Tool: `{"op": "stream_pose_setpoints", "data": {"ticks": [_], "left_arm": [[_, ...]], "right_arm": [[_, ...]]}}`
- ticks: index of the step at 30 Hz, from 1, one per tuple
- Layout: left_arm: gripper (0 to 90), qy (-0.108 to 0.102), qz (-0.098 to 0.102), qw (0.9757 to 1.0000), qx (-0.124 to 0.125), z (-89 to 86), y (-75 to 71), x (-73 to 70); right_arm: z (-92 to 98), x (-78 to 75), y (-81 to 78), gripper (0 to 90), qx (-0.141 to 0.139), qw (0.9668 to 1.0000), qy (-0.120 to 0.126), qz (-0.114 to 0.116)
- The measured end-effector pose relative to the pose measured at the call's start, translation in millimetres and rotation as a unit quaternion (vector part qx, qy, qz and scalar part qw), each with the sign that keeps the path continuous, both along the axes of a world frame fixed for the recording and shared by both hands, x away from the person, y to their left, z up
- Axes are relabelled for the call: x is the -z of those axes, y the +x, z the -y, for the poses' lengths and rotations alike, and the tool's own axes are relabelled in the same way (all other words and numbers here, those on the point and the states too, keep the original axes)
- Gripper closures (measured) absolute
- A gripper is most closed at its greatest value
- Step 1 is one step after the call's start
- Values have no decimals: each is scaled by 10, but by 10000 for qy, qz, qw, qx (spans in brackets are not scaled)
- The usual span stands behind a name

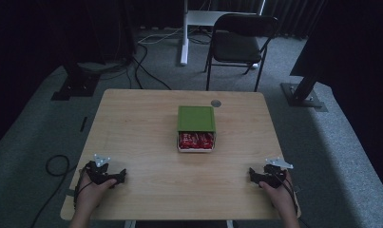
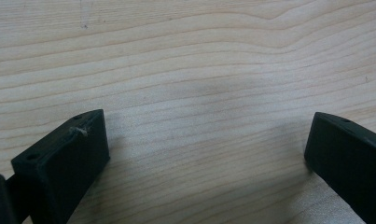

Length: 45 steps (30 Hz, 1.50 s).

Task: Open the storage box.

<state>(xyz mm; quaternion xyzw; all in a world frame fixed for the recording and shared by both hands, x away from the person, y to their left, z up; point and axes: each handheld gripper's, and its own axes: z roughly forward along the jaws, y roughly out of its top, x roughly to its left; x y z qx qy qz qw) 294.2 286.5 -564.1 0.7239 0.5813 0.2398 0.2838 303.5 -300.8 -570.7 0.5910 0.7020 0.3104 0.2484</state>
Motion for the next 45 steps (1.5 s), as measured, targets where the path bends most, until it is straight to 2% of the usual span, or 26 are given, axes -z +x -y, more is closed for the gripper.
{"op": "stream_pose_setpoints", "data": {"ticks": [6, 9, 17, 24, 26, 35, 38, 40, 45], "left_arm": [[4, 9, -1, 10000, 7, 1, -2, -1], [5, 13, -3, 10000, -8, 3, -17, -2], [5, 32, -15, 9995, 304, 85, -58, -4], [5, 181, 119, 9984, 518, 187, -71, -53], [5, 292, 178, 9976, 604, 244, -77, -57], [5, 445, 351, 9948, 841, 418, -70, -46], [5, 576, 377, 9925, 1006, 512, -46, -64], [5, 584, 392, 9922, 1028, 535, -40, -69], [5, 671, 495, 9892, 1204, 659, -20, -100]], "right_arm": [[0, 0, 0, 109, 6, 10000, -3, 3], [-7, 0, -3, 109, -105, 9999, -10, 5], [-12, -1, -4, 108, -196, 9998, -4, 1], [-13, 0, -6, 108, -226, 9997, -9, 2], [-13, 0, -5, 108, -225, 9997, -7, 1], [-10, 0, -3, 108, -234, 9997, -5, 2], [-10, 0, -3, 109, -232, 9997, 1, 2], [-10, -1, -3, 109, -233, 9997, 0, 1], [-10, 0, -2, 109, -236, 9997, -6, 1]]}}
